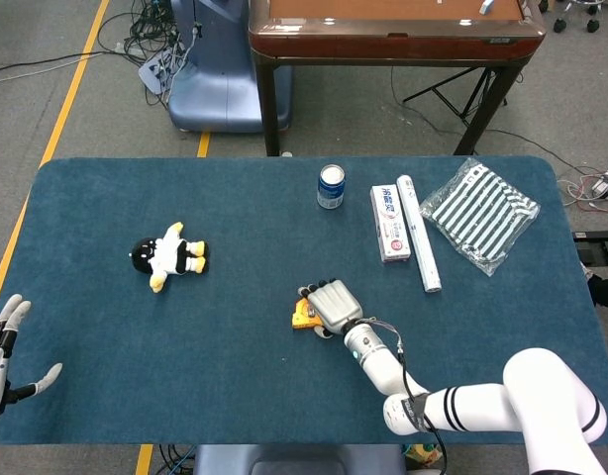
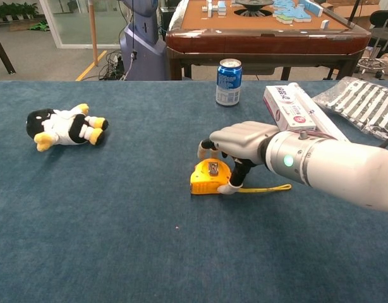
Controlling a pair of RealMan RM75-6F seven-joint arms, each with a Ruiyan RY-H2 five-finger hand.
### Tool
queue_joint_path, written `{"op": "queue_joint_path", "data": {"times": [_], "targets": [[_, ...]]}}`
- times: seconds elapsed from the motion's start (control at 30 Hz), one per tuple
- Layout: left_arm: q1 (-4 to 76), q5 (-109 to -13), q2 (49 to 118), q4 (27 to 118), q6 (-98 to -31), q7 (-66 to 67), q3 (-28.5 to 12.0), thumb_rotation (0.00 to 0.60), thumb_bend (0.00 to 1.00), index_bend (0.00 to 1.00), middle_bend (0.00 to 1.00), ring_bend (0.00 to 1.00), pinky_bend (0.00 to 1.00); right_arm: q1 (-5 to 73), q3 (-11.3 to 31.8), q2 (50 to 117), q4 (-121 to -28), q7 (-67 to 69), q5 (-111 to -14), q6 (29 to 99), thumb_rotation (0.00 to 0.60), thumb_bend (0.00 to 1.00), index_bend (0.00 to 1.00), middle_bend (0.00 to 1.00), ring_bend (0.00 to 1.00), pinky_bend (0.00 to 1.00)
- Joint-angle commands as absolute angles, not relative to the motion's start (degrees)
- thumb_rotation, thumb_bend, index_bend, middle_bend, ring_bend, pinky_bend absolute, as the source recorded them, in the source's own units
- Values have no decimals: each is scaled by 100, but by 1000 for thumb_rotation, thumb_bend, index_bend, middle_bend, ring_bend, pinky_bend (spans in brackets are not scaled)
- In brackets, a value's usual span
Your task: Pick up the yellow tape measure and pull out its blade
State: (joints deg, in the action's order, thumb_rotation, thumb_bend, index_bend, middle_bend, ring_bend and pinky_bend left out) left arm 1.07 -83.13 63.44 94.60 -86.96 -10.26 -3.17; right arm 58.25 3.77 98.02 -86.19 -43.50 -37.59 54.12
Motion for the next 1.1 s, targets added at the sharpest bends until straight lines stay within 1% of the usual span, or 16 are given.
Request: {"op": "queue_joint_path", "data": {"times": [0.03,0.13,0.23,0.33,0.43,0.6,0.7,0.83,1.1], "targets": [[103,-8315,6339,9456,-8697,-1036,-316,600,188,0,0,0,0,5828,383,9816,-8613,-4382,-3751,5421,600,356,218,298,257,291],[100,-8318,6341,9448,-8697,-1050,-315,600,188,0,0,0,0,5837,389,9846,-8596,-4426,-3724,5423,600,367,222,303,261,291],[102,-8320,6345,9443,-8689,-1062,-314,600,189,0,0,0,0,5842,399,9881,-8566,-4450,-3723,5427,600,398,250,327,280,291],[104,-8316,6349,9439,-8677,-1065,-311,600,188,0,0,0,0,5851,407,9920,-8502,-4475,-3702,5406,600,446,313,371,308,291],[115,-8308,6344,9436,-8644,-1072,-310,600,189,0,0,0,0,5860,429,9954,-8449,-4464,-3710,5371,600,534,388,424,347,291],[223,-8289,6279,9439,-8459,-1118,-334,600,188,0,0,0,0,5781,493,9865,-8552,-4265,-3936,5422,600,615,479,505,431,297],[387,-8273,6214,9416,-8220,-1222,-388,600,188,0,0,0,0,5710,533,9755,-8711,-4094,-4173,5483,600,626,512,535,463,306],[675,-8290,6160,9421,-7915,-1213,-506,600,188,0,0,0,0,5660,609,9585,-9014,-4036,-4337,5625,600,646,529,551,477,317],[1370,-8171,6251,9593,-7209,-1199,-820,600,189,0,0,0,0,5752,940,9435,-9717,-4417,-4140,6125,600,646,530,553,482,317]]}}
